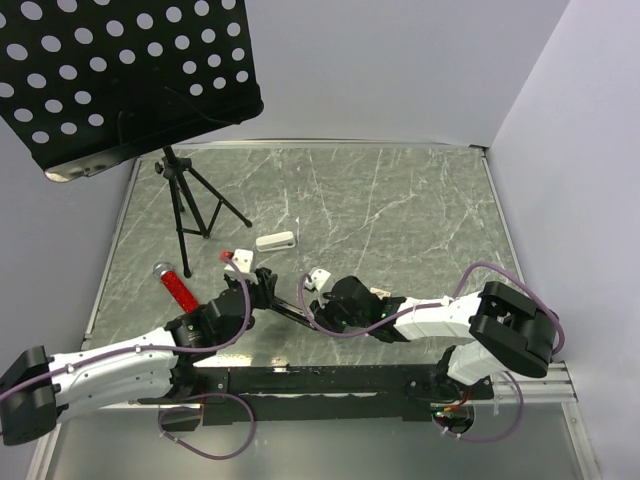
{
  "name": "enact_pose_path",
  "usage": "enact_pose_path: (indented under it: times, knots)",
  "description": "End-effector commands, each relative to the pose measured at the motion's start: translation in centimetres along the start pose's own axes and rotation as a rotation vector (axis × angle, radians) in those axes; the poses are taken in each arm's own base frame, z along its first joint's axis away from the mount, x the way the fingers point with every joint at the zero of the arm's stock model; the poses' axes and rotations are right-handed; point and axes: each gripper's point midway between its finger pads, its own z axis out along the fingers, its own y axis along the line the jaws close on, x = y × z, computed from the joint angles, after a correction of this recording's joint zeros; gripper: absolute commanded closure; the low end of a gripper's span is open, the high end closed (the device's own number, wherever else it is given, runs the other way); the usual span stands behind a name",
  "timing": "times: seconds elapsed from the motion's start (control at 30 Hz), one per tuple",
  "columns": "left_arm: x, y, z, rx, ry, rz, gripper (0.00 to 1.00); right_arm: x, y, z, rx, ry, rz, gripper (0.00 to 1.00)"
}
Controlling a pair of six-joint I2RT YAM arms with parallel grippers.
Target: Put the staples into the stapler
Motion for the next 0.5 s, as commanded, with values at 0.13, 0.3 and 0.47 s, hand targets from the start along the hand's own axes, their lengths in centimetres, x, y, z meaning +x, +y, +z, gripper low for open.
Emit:
enact_pose_path:
  times: [0.13,0.3,0.47]
  knots:
    - [2.23,-6.55,-1.13,0.222,0.099,-0.156,0.6,-5.6,1.21,0.24,-0.043,-0.149,0.002,0.88]
    - [2.33,-6.6,-0.86,0.202,0.095,-0.14,0.44,-5.62,1.26,0.27,-0.046,-0.139,0.003,0.88]
    - [2.19,-6.7,-0.67,0.197,0.087,-0.138,0.4,-6.01,1.57,0.2,-0.057,-0.148,0.006,0.88]
